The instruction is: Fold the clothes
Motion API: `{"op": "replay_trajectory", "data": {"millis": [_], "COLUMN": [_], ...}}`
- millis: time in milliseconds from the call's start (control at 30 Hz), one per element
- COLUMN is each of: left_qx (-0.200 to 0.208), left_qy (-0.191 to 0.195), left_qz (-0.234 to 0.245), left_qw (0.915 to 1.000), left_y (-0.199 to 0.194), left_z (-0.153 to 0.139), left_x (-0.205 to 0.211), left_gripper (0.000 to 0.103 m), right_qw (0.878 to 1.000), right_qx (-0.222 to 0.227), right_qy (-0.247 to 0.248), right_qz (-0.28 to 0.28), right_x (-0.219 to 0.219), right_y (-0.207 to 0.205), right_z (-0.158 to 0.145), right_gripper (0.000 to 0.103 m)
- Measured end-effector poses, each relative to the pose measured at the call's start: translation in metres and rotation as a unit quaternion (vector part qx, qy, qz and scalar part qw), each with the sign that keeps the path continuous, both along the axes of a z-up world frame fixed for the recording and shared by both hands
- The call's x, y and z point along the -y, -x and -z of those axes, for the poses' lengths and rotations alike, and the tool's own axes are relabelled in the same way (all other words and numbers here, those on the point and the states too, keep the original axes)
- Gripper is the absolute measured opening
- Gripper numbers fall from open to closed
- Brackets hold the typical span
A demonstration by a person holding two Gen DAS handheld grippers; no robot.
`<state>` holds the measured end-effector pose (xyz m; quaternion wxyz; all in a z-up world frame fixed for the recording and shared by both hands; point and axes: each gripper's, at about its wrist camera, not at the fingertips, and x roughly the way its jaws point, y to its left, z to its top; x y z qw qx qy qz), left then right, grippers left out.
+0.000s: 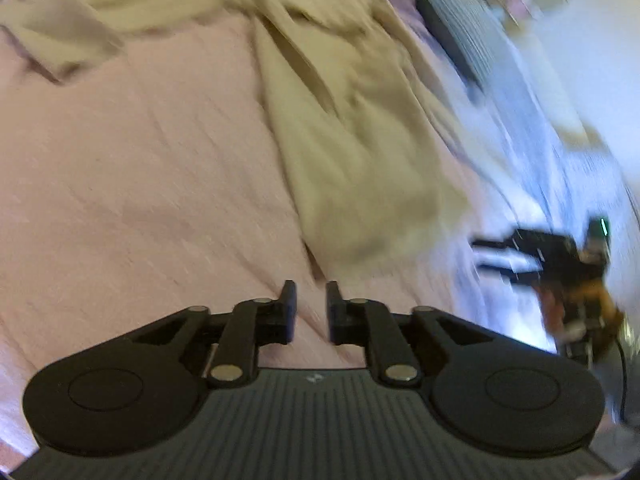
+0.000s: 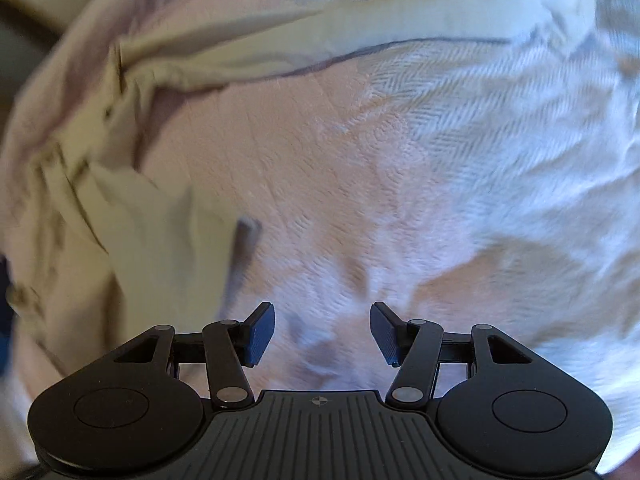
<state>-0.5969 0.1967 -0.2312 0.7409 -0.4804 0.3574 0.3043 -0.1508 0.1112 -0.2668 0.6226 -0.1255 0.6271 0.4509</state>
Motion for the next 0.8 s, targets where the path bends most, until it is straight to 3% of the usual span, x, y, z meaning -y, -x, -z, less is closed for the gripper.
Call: {"op": "replay_trajectory", "data": {"millis": [100, 333, 500, 633, 667, 700, 733, 767, 800], "left_qx": [-0.009, -0.017, -0.116, -0.185, -0.179, -0.173, -0.162, -0.151, -0.128], "left_qy": [-0.038, -0.097, -0.099, -0.063, -0.065, -0.067, -0.059, -0.051, -0.041], "left_qz": [0.009, 0.131, 0.107, 0.053, 0.041, 0.03, 0.017, 0.004, -0.016], "left_qw": [0.9992, 0.9865, 0.9824, 0.9793, 0.9808, 0.9822, 0.9849, 0.9872, 0.9908], "left_y": [-0.019, -0.118, -0.177, -0.19, -0.185, -0.179, -0.17, -0.161, -0.146], "left_z": [-0.005, -0.005, 0.011, 0.039, 0.04, 0.041, 0.04, 0.039, 0.034], "left_x": [-0.006, 0.007, 0.013, 0.009, 0.012, 0.015, 0.014, 0.013, 0.013], "left_gripper": [0.032, 0.047, 0.051, 0.049, 0.039, 0.013, 0.002, 0.002, 0.002], "right_qw": [0.999, 0.993, 0.993, 0.993, 0.993, 0.993, 0.992, 0.991, 0.989], "right_qx": [-0.034, -0.066, -0.059, -0.047, -0.044, -0.041, -0.037, -0.035, -0.034], "right_qy": [-0.024, -0.088, -0.104, -0.107, -0.108, -0.11, -0.113, -0.115, -0.115], "right_qz": [0.024, 0.051, 0.021, -0.014, -0.021, -0.027, -0.035, -0.055, -0.084], "right_x": [0.005, -0.012, -0.025, -0.031, -0.032, -0.033, -0.033, -0.034, -0.034], "right_y": [-0.005, -0.026, -0.024, -0.014, -0.012, -0.009, -0.007, -0.003, 0.002], "right_z": [0.002, 0.001, 0.008, 0.021, 0.025, 0.028, 0.03, 0.03, 0.028], "right_gripper": [0.057, 0.057, 0.057, 0.057, 0.057, 0.057, 0.057, 0.055, 0.023]}}
